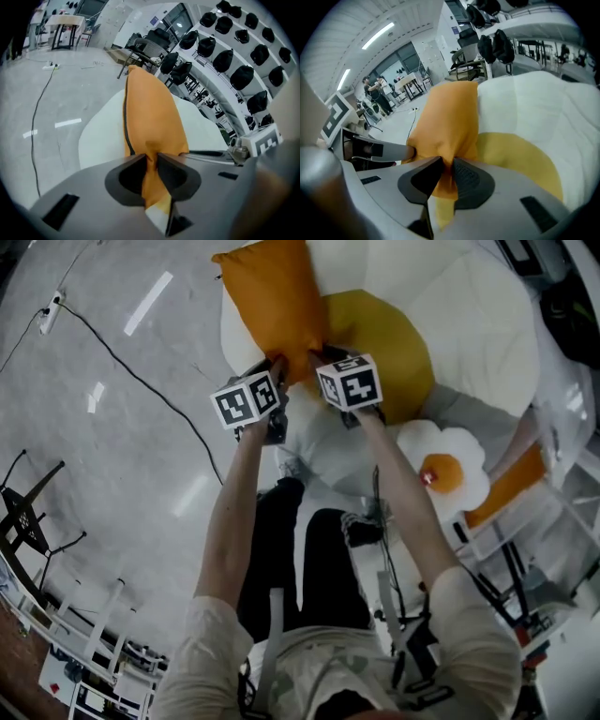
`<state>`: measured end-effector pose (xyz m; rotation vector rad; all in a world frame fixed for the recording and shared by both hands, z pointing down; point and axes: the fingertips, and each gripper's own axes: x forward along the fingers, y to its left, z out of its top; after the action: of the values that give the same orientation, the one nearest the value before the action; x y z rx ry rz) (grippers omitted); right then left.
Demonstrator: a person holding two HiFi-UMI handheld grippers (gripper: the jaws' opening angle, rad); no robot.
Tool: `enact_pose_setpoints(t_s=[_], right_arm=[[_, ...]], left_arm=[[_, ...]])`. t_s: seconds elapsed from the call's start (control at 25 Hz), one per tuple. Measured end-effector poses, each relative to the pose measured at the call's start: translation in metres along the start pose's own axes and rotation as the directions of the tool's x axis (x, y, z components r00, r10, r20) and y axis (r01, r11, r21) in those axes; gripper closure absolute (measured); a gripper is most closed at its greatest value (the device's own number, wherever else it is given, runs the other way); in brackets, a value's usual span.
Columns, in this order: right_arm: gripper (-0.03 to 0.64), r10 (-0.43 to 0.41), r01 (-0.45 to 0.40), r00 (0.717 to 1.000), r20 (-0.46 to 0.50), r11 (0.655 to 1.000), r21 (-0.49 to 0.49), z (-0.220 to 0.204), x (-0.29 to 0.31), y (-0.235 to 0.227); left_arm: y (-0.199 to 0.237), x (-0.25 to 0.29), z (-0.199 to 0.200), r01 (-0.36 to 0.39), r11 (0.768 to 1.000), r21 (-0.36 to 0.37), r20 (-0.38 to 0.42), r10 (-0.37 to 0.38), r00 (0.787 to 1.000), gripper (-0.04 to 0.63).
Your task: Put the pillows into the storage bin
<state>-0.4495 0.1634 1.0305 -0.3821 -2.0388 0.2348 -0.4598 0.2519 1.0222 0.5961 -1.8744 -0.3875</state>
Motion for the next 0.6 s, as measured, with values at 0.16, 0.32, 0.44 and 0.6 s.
enact_pose_setpoints(t_s=[0.16,0.32,0.44,0.6], right_arm=[[0.578,-0.035,0.033,0.995,0.091,0.999,0.030,0.043,-0.053,0.018],[0.600,-0.074,0.071,0.980,0.185,0.997,0.022,0.121,-0.130,0.040],[0.601,-0.077,0.081,0.974,0.211,0.997,-0.012,0.157,-0.191,0.069],[0.603,-0.071,0.079,0.944,0.322,0.997,-0.013,0.206,-0.279,0.109]], left_arm=[[-0.033,-0.051,0.035,-0.033,0.999,0.027,0.081,0.030,0.996,0.558],[-0.081,-0.116,0.099,-0.002,0.998,0.067,0.168,-0.010,0.986,0.572],[-0.117,-0.178,0.127,-0.005,0.997,0.077,0.200,-0.011,0.980,0.574],[-0.172,-0.268,0.165,-0.016,0.990,0.143,0.277,-0.024,0.960,0.575]])
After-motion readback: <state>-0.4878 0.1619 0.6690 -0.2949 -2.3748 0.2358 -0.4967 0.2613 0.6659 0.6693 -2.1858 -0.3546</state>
